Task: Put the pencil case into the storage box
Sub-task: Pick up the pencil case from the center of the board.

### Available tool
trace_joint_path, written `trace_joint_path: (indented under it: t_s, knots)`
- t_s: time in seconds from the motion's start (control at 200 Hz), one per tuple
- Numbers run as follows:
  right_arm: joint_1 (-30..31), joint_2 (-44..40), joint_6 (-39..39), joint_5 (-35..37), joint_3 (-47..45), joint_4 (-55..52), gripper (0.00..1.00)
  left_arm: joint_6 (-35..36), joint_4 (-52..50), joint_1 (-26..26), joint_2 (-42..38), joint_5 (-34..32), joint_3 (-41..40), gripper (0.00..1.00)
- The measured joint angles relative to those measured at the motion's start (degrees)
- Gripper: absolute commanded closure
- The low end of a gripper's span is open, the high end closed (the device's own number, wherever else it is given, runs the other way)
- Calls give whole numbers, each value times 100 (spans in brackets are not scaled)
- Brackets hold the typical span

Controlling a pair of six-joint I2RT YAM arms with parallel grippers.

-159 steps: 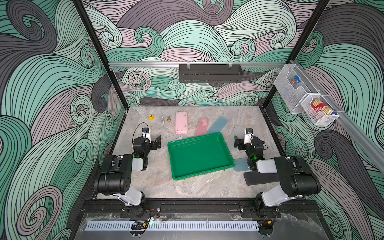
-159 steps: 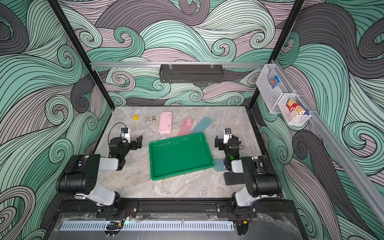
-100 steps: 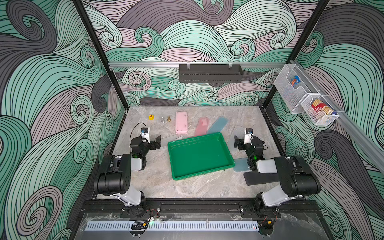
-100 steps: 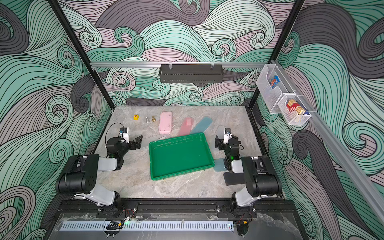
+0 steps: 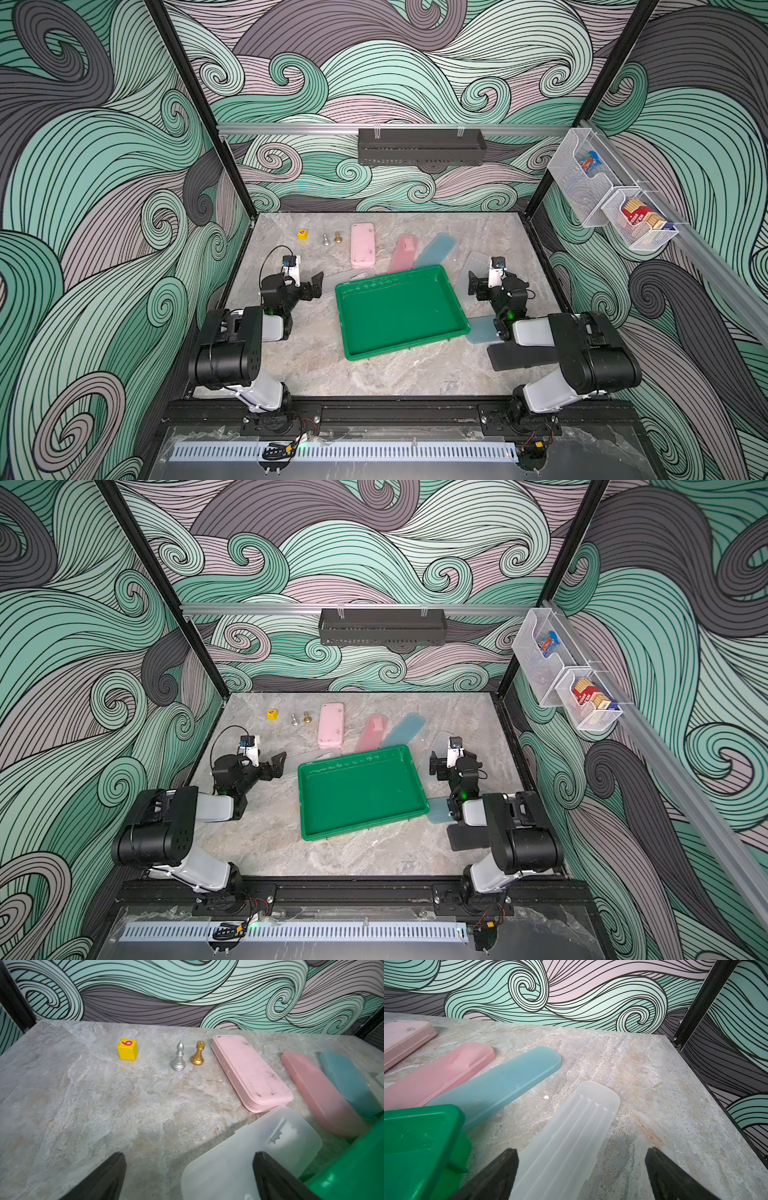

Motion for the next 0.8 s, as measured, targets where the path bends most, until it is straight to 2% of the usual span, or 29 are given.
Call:
trace_joint_path:
  t_s: [0.115,0.26,0.335,0.395,0.48,0.665,0.8]
  knots:
    - [35,-155,7,68,127,-481,1,-153,-1368,-114,-293,-433,603,1]
    - [116,-601,339,474,1593,-2907,1,-780,-3449,-210,-822,-929,2114,1]
    - [129,-802,601,688,2441,-4015,1,-1078,-4234,-234,-970,-859,2769,1]
    - [129,-1067,776,780,2774,-4656,1,-1246,-4723,-315,-1027,-697,3099,1]
    - [129,-1563,1025,822,2833,-5497,1,-1375,-5263,-586,-1043,-496,3204,1]
    - [57,-2439,1947,695,2474,-7086,1,-1388,-6356,-1733,-1043,-330,3077,1]
    - [44,-3191,2745,599,2026,-7755,1,-1388,-6599,-2055,-1207,-221,2920,1]
